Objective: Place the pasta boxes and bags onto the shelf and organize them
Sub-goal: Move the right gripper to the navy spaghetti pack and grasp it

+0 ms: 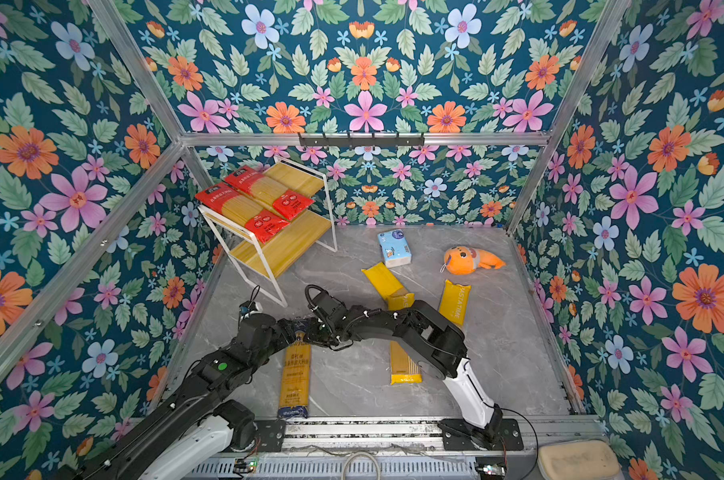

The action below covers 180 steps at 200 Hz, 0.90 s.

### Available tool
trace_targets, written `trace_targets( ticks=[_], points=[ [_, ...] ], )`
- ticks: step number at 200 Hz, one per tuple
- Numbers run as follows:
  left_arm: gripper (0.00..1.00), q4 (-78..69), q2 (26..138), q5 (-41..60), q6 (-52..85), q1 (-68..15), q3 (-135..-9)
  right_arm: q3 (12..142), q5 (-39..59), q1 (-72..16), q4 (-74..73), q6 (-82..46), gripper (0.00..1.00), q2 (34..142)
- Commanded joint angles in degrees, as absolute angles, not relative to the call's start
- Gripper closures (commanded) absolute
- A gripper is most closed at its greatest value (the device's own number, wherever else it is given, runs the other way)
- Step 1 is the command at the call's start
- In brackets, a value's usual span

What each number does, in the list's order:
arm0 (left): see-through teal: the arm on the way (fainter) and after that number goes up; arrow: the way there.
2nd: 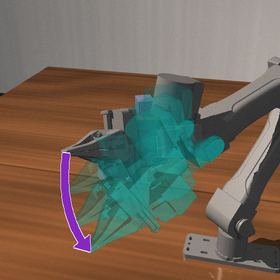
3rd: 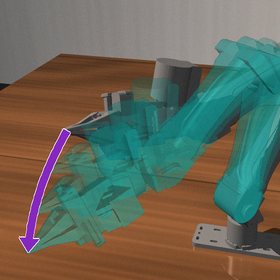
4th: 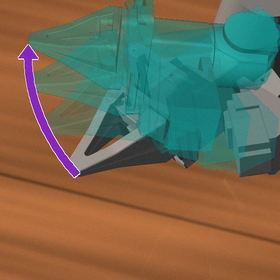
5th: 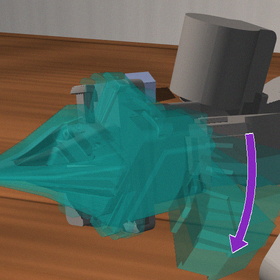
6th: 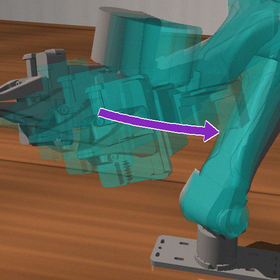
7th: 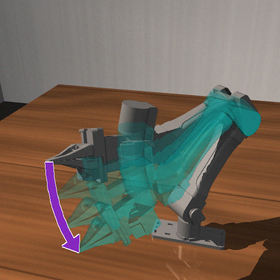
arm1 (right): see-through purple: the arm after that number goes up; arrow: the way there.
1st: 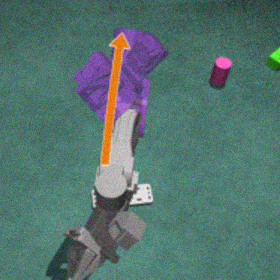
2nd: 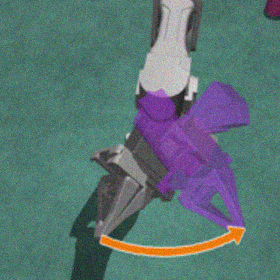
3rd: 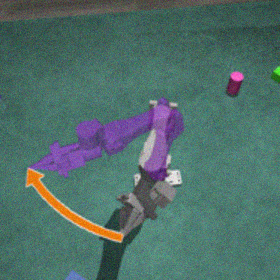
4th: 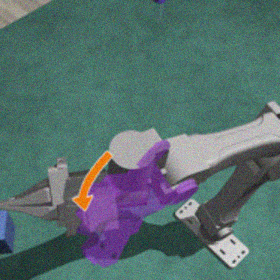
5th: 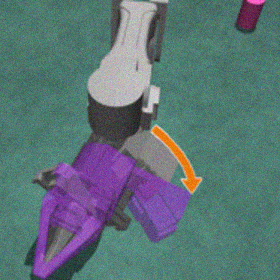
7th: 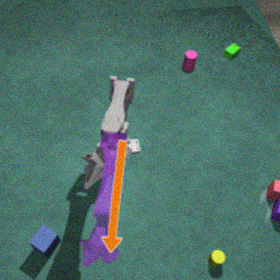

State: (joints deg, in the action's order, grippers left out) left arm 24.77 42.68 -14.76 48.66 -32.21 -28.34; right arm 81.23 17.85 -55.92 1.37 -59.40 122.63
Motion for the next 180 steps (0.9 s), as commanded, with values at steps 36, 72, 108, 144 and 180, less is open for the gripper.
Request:
trace_targets(
  ticks=[36,72,108,144,180],
  points=[
    [0.22,19.5,44.9,-11.4,46.5,-32.1,-28.5,73.9,19.7,-47.0,3.7,-50.9,0.95,114.2],
    [0.24,10.5,48.2,-4.9,45.8,-32.3,-26.8,76.5,21.9,-42.1,14.4,-41.6,0.82,114.1],
    [0.27,5.9,53.1,-1.8,44.6,-33.0,-25.2,72.7,15.6,-41.9,15.6,-47.5,0.46,110.5],
    [0.31,-0.1,57.7,0.7,45.8,-33.1,-21.4,68.2,14.7,-44.3,6.1,-55.7,0.40,110.9],
    [0.34,-5.0,60.8,2.5,46.5,-33.1,-19.4,69.5,13.4,-46.0,-1.0,-61.1,0.43,115.1]
  ],
)
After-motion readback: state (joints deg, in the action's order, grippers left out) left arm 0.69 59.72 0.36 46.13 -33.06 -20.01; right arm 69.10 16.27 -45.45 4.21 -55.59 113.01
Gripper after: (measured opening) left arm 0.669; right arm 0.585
